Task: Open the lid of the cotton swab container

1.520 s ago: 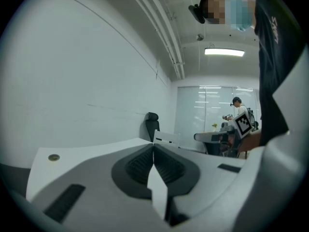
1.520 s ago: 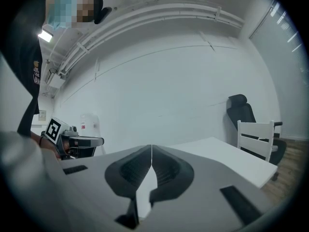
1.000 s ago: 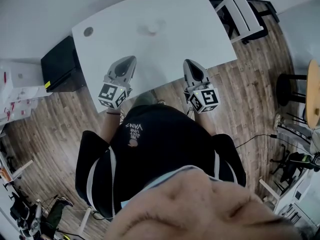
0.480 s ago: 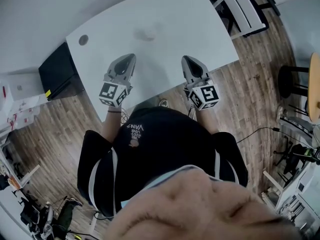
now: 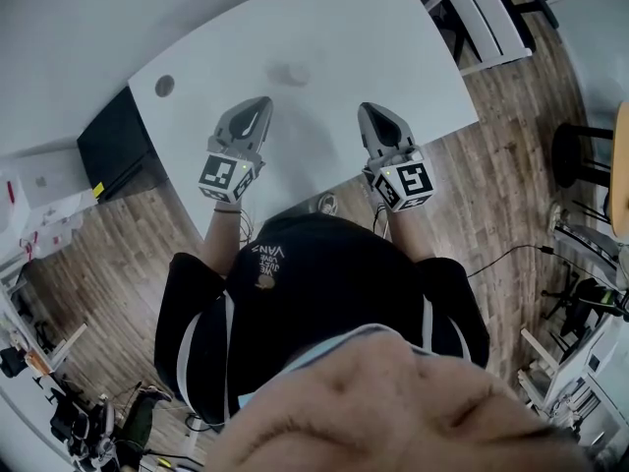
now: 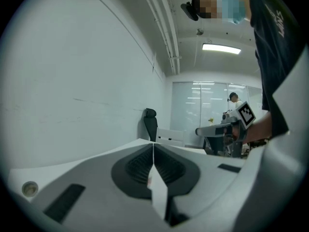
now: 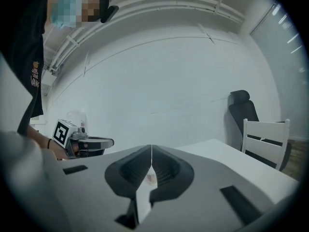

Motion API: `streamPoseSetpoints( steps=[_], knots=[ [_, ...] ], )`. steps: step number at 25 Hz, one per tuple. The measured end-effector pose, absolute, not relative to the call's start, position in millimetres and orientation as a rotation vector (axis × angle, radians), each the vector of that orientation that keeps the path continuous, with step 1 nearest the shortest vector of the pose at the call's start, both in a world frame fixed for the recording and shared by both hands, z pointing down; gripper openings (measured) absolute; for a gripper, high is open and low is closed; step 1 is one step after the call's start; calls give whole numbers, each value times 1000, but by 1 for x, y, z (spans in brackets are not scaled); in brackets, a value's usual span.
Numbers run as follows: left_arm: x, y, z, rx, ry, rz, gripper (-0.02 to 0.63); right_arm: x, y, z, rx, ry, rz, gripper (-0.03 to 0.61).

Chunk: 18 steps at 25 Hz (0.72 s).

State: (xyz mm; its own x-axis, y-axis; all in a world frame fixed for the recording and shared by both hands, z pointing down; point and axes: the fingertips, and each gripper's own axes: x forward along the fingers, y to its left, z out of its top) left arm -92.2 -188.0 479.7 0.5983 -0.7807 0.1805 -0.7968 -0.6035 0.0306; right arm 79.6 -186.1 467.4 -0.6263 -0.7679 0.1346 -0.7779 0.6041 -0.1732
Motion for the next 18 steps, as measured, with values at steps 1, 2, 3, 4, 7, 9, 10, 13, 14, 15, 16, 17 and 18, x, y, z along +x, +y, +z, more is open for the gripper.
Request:
streamPoseSetpoints(
  steps=[1, 2, 3, 4, 7, 9, 10, 13, 14, 15, 16, 17, 18],
  knots=[
    [-92, -191, 481, 2717, -1337, 222, 17, 79, -188, 469, 1337, -2769, 338, 12],
    [-92, -194, 483, 2721, -1334, 220, 17, 78, -190, 470, 1338, -2766, 341, 12],
    [-92, -197, 486, 2724, -1335, 222, 17, 77, -193, 471, 1338, -2762, 343, 12],
    [-93, -200, 489, 2725, -1339, 227, 17, 76, -194, 472, 1339, -2757, 346, 12],
    [-93, -210, 500, 2736, -1347, 225, 17, 74, -198, 476, 1338, -2743, 354, 12],
    [-92, -216, 507, 2754, -1340, 230, 17, 74, -200, 477, 1337, -2734, 357, 12],
    [-91, -219, 511, 2762, -1336, 238, 17, 75, -202, 478, 1338, -2729, 358, 12],
    [-90, -227, 522, 2786, -1326, 270, 18, 76, -204, 481, 1342, -2716, 361, 12],
    [-90, -229, 528, 2798, -1321, 277, 17, 76, -205, 482, 1344, -2713, 363, 12],
    [-90, -231, 533, 2808, -1314, 281, 17, 76, -205, 482, 1344, -2709, 365, 12],
    [-89, -233, 537, 2811, -1306, 286, 18, 76, -206, 483, 1344, -2706, 367, 12],
    [-89, -235, 541, 2809, -1298, 294, 17, 75, -206, 484, 1343, -2703, 369, 12],
    [-89, -237, 545, 2803, -1292, 303, 18, 75, -206, 485, 1343, -2700, 370, 12]
  ],
)
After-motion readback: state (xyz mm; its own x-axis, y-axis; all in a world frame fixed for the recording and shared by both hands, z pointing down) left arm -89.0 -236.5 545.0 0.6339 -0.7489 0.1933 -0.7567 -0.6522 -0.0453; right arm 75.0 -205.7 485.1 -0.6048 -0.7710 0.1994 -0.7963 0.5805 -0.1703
